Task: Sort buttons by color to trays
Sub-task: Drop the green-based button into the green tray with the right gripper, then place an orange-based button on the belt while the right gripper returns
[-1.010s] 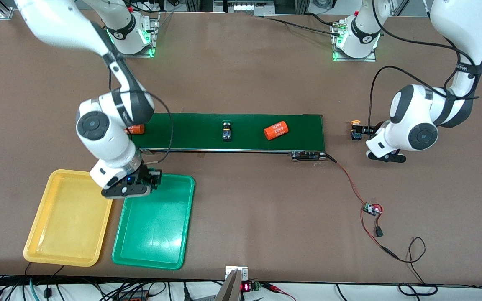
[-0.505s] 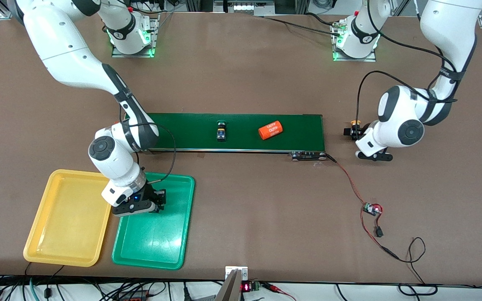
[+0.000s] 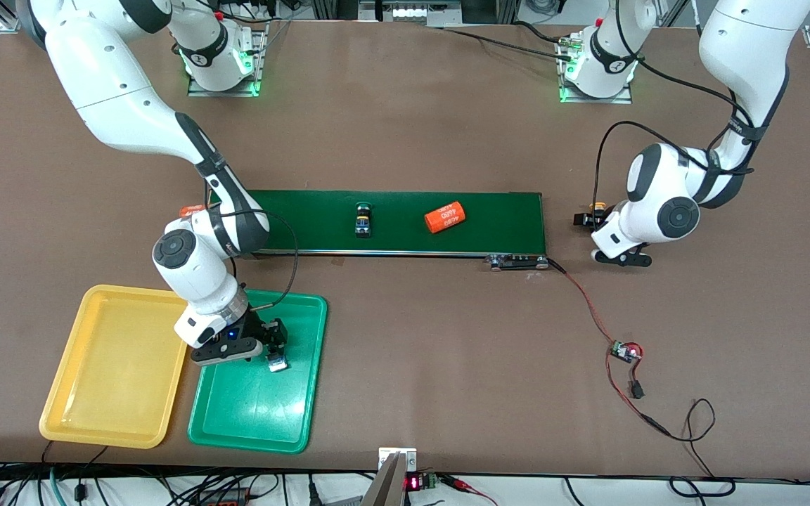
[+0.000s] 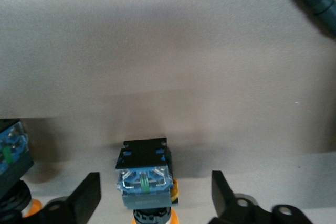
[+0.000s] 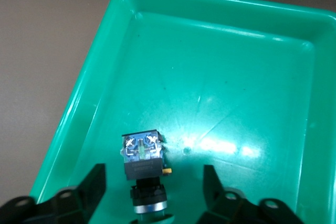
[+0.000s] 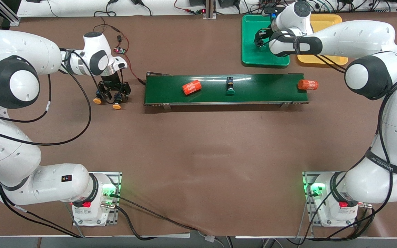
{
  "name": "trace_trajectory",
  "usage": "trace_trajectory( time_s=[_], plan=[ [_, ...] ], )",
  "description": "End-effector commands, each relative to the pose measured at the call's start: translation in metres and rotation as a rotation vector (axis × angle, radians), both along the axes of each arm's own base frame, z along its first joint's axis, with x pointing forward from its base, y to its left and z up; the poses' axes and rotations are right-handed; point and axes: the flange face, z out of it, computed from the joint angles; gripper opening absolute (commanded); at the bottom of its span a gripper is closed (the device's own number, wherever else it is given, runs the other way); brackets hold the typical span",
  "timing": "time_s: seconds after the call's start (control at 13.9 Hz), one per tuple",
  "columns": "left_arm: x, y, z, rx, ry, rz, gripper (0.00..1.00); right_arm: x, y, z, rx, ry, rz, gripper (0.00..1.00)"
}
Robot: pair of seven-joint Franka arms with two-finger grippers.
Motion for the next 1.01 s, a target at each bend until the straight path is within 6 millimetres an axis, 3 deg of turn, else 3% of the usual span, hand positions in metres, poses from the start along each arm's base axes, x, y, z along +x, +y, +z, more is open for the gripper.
trace_trajectory(
  time_s=[0.0, 0.07, 0.22, 0.36, 0.58, 0.65, 0.79, 0.94],
  plan=[
    [0.000, 0.001, 0.002, 0.011, -0.011, -0.022, 0.38, -0.015, 0.003, 0.036, -0.018, 0.011, 0.013, 1.00],
    [0.003, 0.001, 0.008, 0.014, -0.019, -0.019, 0.31, -0.023, 0.002, 0.050, -0.038, 0.046, 0.005, 1.00],
    [0.017, -0.001, 0.038, 0.025, -0.061, -0.014, 0.31, -0.042, 0.006, 0.083, -0.065, 0.131, -0.067, 1.00],
    [0.031, -0.009, 0.074, 0.029, -0.074, -0.035, 0.29, -0.064, 0.027, 0.116, -0.084, 0.192, -0.113, 1.00],
    [0.049, -0.055, 0.127, 0.009, -0.046, -0.088, 0.29, -0.111, 0.068, 0.152, -0.092, 0.266, -0.153, 1.00],
    [0.048, -0.077, 0.135, 0.000, -0.041, -0.117, 0.27, -0.128, 0.076, 0.157, -0.094, 0.271, -0.163, 1.00],
    [0.037, -0.120, 0.137, -0.031, -0.038, -0.079, 0.26, -0.161, 0.090, 0.164, -0.062, 0.307, -0.183, 1.00],
    [0.031, -0.162, 0.132, -0.061, -0.067, -0.036, 0.26, -0.180, 0.098, 0.162, -0.068, 0.327, -0.170, 1.00]
  ],
)
